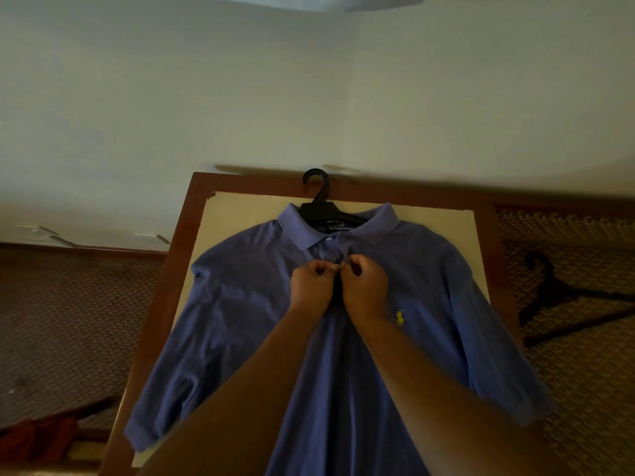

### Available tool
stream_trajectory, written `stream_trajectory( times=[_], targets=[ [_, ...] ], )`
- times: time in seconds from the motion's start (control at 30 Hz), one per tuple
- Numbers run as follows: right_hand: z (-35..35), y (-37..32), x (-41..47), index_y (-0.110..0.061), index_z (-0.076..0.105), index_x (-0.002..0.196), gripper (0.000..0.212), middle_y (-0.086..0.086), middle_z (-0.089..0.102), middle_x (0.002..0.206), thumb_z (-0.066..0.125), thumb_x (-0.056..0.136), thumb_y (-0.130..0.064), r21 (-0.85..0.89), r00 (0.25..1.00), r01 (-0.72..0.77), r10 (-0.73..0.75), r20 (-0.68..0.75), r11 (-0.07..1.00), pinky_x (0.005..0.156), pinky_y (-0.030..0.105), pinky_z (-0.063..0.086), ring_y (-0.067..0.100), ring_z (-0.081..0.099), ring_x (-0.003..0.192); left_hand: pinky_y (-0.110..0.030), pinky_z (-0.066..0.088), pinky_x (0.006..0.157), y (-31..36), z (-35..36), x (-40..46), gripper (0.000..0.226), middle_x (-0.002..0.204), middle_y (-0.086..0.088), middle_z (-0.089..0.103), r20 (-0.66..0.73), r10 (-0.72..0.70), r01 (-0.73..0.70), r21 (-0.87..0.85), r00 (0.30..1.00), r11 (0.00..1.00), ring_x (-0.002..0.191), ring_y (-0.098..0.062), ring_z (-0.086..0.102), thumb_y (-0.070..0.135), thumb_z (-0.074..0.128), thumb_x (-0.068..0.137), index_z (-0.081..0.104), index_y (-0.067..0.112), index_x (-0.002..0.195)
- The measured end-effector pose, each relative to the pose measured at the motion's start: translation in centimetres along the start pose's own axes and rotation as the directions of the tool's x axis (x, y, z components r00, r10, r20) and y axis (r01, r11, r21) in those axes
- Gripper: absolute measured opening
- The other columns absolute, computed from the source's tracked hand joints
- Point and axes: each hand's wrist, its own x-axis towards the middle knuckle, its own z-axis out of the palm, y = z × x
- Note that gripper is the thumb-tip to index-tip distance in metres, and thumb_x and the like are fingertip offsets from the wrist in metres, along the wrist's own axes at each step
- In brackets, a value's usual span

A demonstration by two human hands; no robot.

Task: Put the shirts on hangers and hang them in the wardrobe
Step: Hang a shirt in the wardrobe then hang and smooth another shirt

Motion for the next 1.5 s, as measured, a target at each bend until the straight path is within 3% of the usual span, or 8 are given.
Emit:
stream_trajectory(
  times=[0.2,0.43,0.6,0.8,0.9,1.03,1.2,1.5],
  targets=[
    [0.1,0.8,0.3,-0.007,0.069,0.086,0.013,0.01,0.066,0.083,0.061,0.089,-0.017,0.081,0.998,-0.051,0.049,0.027,0.995,0.067,0.034,0.052,0.023,0.063,0.075,-0.015,0.041,0.047,0.0,-0.1,-0.2,0.017,0.063,0.0,0.06,0.003,-0.025,0.025,-0.058,1.0,0.998,0.05,-0.005,0.052,0.014,0.056,0.094,0.066,0.013,0.081],
    [-0.5,0.3,-0.1,-0.017,0.068,0.078,0.013,0.01,0.068,0.088,0.063,0.089,-0.014,0.16,0.994,-0.093,0.083,0.065,0.983,0.073,0.033,0.055,0.021,0.064,0.081,-0.018,0.038,0.042,-0.3,-0.1,0.1,0.017,0.055,-0.001,0.056,0.006,-0.061,0.061,-0.107,0.998,0.992,0.039,-0.005,0.045,0.013,0.056,0.094,0.068,0.007,0.083],
    [-1.0,0.0,-0.3,-0.022,0.065,0.075,0.018,0.006,0.067,0.085,0.063,0.09,-0.012,0.186,0.993,-0.094,0.078,0.091,0.978,0.073,0.029,0.054,0.021,0.064,0.082,-0.019,0.04,0.048,-0.3,0.0,0.2,0.019,0.06,0.001,0.059,-0.017,-0.058,0.056,-0.113,0.998,0.992,0.048,-0.006,0.049,0.013,0.056,0.094,0.067,0.013,0.078],
    [-0.8,0.0,-0.3,-0.002,0.057,0.062,0.034,0.016,0.055,0.065,0.056,0.093,-0.016,0.276,0.982,-0.188,0.175,0.069,0.942,0.062,0.038,0.043,0.022,0.05,0.063,-0.021,0.039,0.041,-0.1,-0.1,0.5,0.017,0.06,0.0,0.059,-0.021,-0.093,0.09,-0.115,0.995,0.989,0.039,-0.006,0.045,0.016,0.058,0.093,0.069,0.013,0.081],
    [-0.6,0.3,-0.2,0.005,0.06,0.072,0.027,0.021,0.058,0.071,0.053,0.091,-0.012,0.287,0.977,-0.21,0.193,0.085,0.935,0.063,0.038,0.043,0.022,0.051,0.065,-0.02,0.037,0.038,-0.1,-0.1,0.6,0.017,0.058,0.0,0.057,-0.014,-0.119,0.117,-0.12,0.993,0.986,0.036,-0.006,0.042,0.016,0.059,0.093,0.069,0.014,0.08],
    [-0.7,0.5,0.0,0.004,0.062,0.072,0.025,0.017,0.059,0.068,0.053,0.091,-0.01,0.225,0.982,-0.177,0.156,0.108,0.958,0.061,0.039,0.045,0.022,0.051,0.062,-0.021,0.036,0.037,0.1,-0.2,0.4,0.017,0.057,-0.002,0.055,0.008,-0.128,0.128,-0.142,0.992,0.982,0.036,-0.008,0.04,0.013,0.057,0.094,0.068,0.012,0.081],
    [-0.6,0.6,0.4,-0.007,0.071,0.082,0.013,0.011,0.069,0.081,0.06,0.089,-0.009,0.179,0.979,-0.169,0.145,0.143,0.969,0.074,0.039,0.056,0.026,0.065,0.078,-0.019,0.034,0.036,0.3,-0.5,0.2,0.02,0.057,-0.002,0.052,0.052,-0.14,0.147,-0.162,0.989,0.976,0.038,-0.009,0.039,0.007,0.053,0.094,0.065,0.01,0.079],
    [-0.5,0.5,0.3,-0.009,0.07,0.084,0.008,0.009,0.07,0.084,0.063,0.086,-0.008,0.21,0.974,-0.216,0.195,0.116,0.954,0.077,0.039,0.058,0.024,0.067,0.081,-0.02,0.035,0.037,0.4,-0.8,0.1,0.019,0.057,-0.004,0.053,0.067,-0.145,0.153,-0.136,0.987,0.979,0.04,-0.01,0.041,0.003,0.052,0.093,0.064,0.006,0.078]
  ],
)
